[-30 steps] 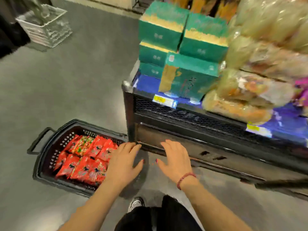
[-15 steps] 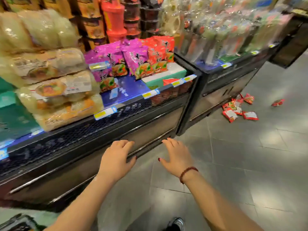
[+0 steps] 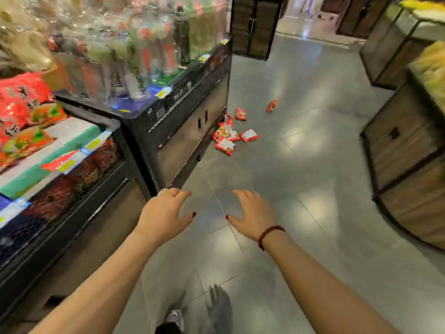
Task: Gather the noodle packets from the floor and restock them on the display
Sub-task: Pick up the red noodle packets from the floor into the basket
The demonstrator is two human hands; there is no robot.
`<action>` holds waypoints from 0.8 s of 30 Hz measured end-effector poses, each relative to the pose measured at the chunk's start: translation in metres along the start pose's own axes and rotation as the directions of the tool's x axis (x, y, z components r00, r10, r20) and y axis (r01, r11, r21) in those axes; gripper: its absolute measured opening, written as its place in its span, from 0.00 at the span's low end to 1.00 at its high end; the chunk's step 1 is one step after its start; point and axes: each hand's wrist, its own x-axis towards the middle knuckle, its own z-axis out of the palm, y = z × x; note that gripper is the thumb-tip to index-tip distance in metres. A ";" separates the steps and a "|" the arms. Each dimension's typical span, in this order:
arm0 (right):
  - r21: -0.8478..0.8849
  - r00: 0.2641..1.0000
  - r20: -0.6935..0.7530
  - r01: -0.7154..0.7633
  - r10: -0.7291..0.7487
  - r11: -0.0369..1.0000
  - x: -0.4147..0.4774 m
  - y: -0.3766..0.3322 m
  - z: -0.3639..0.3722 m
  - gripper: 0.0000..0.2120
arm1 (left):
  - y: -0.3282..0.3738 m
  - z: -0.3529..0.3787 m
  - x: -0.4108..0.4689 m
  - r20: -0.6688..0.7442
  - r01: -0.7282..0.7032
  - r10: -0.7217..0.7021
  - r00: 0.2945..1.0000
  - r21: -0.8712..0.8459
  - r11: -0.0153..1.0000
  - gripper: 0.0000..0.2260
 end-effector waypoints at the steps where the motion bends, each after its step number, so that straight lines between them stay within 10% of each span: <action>1: -0.001 1.000 -0.006 -0.022 0.022 1.000 0.008 0.011 -0.005 0.31 | 0.004 0.001 0.020 0.012 -0.020 0.020 1.000 0.000 1.000 0.25; 24: 0.042 0.965 -0.028 -0.261 0.263 0.964 0.339 0.207 -0.106 0.26 | 0.035 0.038 0.474 0.161 -0.229 0.228 0.960 -0.012 0.973 0.24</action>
